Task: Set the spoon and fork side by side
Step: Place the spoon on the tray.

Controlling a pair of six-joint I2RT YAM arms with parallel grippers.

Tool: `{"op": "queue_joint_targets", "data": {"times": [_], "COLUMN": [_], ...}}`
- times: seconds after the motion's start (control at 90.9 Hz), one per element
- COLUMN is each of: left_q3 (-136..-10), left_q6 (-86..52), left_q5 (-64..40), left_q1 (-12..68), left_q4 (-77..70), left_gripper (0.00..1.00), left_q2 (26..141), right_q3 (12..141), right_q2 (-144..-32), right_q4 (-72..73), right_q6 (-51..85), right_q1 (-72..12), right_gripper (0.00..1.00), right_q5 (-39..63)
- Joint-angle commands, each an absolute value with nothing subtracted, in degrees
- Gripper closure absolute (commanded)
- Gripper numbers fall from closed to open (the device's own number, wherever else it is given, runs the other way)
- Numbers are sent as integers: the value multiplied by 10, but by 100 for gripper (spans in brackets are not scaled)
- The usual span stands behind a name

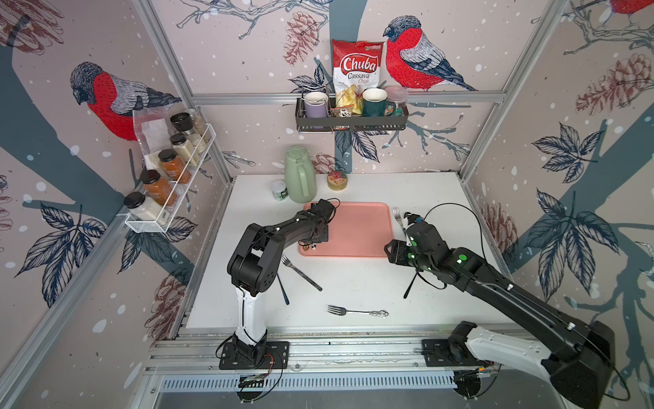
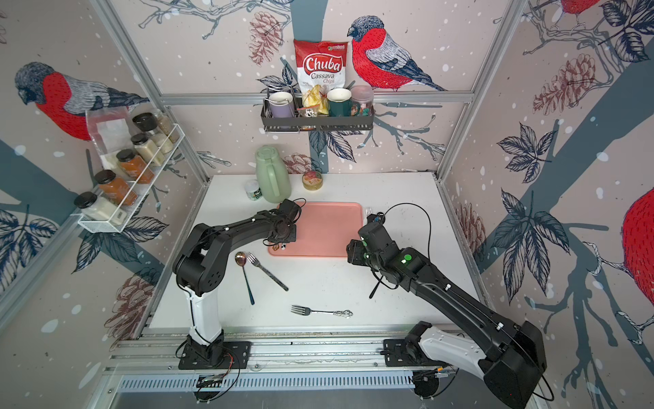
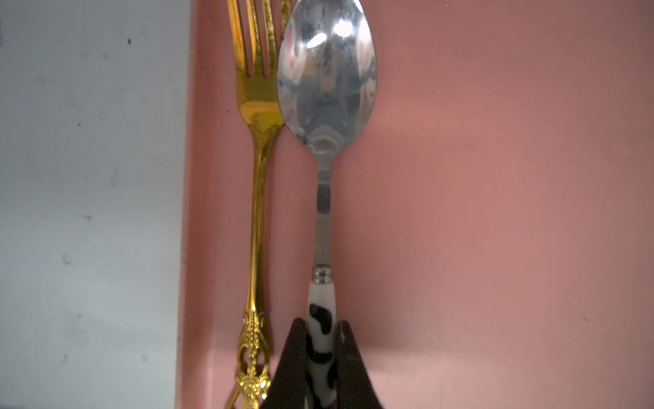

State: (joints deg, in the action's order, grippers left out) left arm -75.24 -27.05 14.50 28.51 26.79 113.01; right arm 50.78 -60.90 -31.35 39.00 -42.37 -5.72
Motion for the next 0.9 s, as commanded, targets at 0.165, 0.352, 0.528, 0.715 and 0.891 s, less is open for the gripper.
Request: {"op": "queue_joint_targets", "data": {"times": [0.165, 0.352, 0.528, 0.715, 0.891], "left_q3": [-755, -764, -761, -749, -763], "left_q6": [-293, -286, -272, -257, -242], "left_q5": [155, 165, 167, 168, 171], "left_q1": [290, 293, 297, 299, 298], "left_q4": [275, 290, 306, 311, 307], "left_gripper": [81, 65, 65, 62, 62], "left_q2": [1129, 1120, 1087, 1051, 1083], "right_q3": [499, 496, 494, 493, 493], "right_q2": [-595, -584, -574, -565, -559], "right_q4": [-311, -316, -320, -327, -331], "right_q6": [394, 395, 396, 397, 402], "right_q1": [-423, -420, -420, -420, -421], "right_gripper": [41, 41, 41, 41, 41], "right_q5": [-61, -62, -62, -65, -63]}}
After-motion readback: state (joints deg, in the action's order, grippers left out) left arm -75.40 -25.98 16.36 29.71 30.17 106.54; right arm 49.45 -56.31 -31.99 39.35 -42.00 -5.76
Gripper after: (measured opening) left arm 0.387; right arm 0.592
